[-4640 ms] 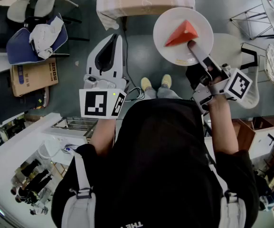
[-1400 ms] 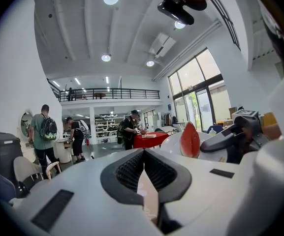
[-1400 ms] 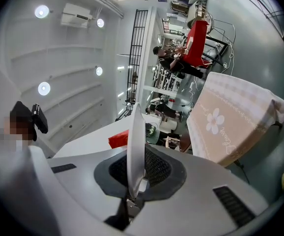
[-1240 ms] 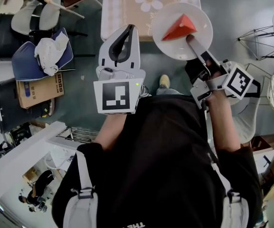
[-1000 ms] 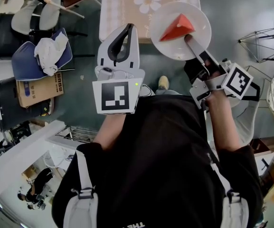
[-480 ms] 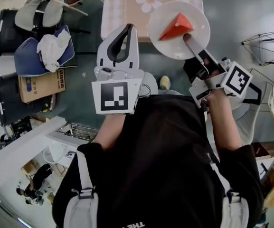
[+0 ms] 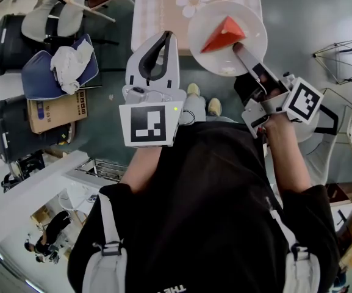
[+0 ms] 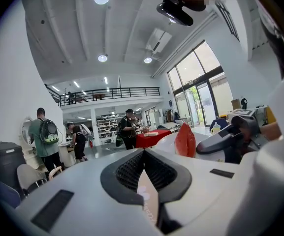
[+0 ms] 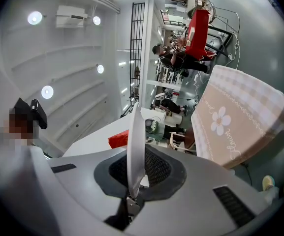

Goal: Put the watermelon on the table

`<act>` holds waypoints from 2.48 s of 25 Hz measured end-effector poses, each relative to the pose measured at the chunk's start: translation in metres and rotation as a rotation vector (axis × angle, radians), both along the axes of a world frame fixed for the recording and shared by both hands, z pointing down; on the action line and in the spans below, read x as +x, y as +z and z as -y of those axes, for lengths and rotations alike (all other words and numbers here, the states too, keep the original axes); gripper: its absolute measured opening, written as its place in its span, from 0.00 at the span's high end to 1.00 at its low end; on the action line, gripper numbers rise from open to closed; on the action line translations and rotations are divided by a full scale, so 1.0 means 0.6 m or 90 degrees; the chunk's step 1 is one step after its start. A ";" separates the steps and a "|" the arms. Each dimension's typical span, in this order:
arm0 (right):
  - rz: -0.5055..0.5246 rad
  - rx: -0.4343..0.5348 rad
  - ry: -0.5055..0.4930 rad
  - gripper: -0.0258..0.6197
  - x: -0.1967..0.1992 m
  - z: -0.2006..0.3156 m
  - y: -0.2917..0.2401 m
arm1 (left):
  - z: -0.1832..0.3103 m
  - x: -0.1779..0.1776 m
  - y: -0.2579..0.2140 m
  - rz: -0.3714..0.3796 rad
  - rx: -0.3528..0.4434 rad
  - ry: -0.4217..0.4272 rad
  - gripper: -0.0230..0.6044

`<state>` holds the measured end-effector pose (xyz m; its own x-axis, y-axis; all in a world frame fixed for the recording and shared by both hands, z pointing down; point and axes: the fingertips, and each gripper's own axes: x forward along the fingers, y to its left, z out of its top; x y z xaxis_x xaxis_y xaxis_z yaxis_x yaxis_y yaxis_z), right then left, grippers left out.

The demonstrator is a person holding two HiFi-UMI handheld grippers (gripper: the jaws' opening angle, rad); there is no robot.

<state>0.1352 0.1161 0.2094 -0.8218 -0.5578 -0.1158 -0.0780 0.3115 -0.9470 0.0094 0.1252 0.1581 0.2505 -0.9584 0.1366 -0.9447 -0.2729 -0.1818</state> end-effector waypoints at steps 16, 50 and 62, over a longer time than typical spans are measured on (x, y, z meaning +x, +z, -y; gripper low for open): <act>0.002 -0.017 0.013 0.93 -0.039 0.061 0.007 | 0.062 -0.040 0.008 -0.003 -0.017 0.017 0.95; -0.033 -0.009 0.070 0.93 -0.136 0.201 -0.018 | 0.228 -0.129 -0.002 -0.035 -0.004 0.093 0.95; -0.047 -0.022 0.081 0.93 -0.217 0.271 -0.001 | 0.294 -0.218 0.032 -0.057 -0.018 0.095 0.95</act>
